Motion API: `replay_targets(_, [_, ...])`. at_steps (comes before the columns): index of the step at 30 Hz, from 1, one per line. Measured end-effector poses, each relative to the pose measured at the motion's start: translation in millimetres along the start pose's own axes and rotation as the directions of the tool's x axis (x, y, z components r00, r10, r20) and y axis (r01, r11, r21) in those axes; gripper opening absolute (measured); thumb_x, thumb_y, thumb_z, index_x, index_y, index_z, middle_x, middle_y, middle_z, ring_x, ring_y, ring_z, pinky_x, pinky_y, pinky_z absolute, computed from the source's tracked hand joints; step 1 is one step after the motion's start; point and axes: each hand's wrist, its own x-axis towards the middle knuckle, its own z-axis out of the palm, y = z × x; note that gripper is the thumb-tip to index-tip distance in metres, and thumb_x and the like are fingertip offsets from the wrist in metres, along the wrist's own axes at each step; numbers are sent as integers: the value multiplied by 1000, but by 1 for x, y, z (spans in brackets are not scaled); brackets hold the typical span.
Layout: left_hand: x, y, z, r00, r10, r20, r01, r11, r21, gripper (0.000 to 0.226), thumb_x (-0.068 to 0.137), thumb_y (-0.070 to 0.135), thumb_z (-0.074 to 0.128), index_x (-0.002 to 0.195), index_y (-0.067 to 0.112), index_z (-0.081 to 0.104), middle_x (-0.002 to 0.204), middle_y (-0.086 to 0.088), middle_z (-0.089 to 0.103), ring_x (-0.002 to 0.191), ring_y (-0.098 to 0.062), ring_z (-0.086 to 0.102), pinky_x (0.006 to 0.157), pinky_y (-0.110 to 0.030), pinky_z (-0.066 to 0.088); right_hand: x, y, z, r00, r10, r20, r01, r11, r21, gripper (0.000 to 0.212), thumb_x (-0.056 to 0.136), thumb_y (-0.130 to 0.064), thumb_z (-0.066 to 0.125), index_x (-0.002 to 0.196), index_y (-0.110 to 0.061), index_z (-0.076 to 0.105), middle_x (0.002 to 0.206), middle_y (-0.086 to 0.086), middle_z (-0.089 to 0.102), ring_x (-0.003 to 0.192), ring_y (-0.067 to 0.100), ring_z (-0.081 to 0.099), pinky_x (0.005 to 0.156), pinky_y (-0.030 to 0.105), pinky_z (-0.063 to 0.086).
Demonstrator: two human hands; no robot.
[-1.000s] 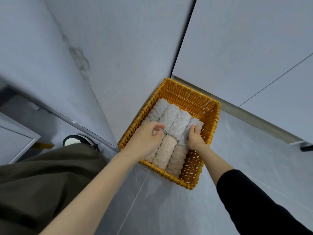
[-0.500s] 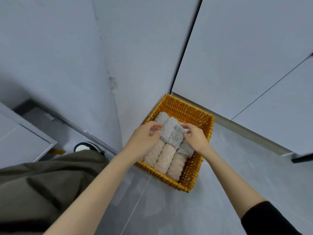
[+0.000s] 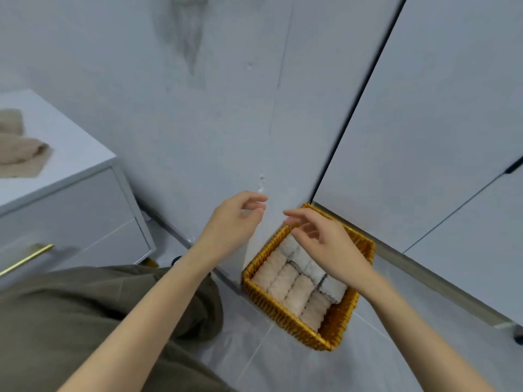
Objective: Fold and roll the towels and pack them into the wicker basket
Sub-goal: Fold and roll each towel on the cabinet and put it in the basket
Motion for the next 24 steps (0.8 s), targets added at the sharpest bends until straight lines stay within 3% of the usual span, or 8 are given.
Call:
replay_targets(2, [-8, 10, -28, 999, 14, -52, -14, 1000, 15, 23, 95, 16, 52, 115, 26, 60, 109, 9, 65, 99, -3, 59, 82, -10, 42, 6, -29, 4, 998, -52, 24, 51, 998, 43, 32, 97, -18, 53, 127, -28, 56, 110, -20, 64, 95, -2, 60, 84, 14, 47])
replay_targets(7, [-35, 26, -98, 978, 27, -208, -32, 999, -21, 22, 94, 12, 54, 108, 27, 61, 107, 6, 67, 100, -9, 62, 95, -27, 47, 31, -98, 24, 977, -184, 107, 173, 979, 105, 33, 97, -18, 52, 127, -29, 56, 109, -19, 65, 98, -3, 60, 87, 14, 47])
replay_targets(13, [-69, 27, -184, 922, 5, -387, 5, 1000, 26, 22, 92, 15, 55, 106, 31, 62, 103, 11, 68, 99, -9, 64, 93, -27, 47, 73, -175, 57, 928, -337, 161, 316, 938, 142, 32, 94, -13, 54, 122, -25, 60, 106, -14, 68, 92, 1, 63, 82, 15, 49])
replay_targets(19, [-111, 11, -255, 844, -65, -532, 82, 997, 8, 25, 92, 14, 53, 109, 30, 63, 105, 12, 67, 97, -5, 60, 71, -18, 42, 117, -241, 98, 890, -391, 234, 342, 913, 223, 31, 90, -10, 53, 116, -23, 62, 100, -8, 71, 83, 9, 66, 81, 19, 50])
replay_targets(24, [-141, -17, -297, 772, -127, -623, 167, 986, 5, 25, 91, 18, 54, 107, 35, 62, 106, 13, 67, 97, -7, 62, 76, -21, 46, 154, -285, 148, 853, -350, 388, 188, 898, 397, 23, 92, -11, 56, 110, -24, 62, 106, 1, 70, 86, 16, 67, 84, 29, 54])
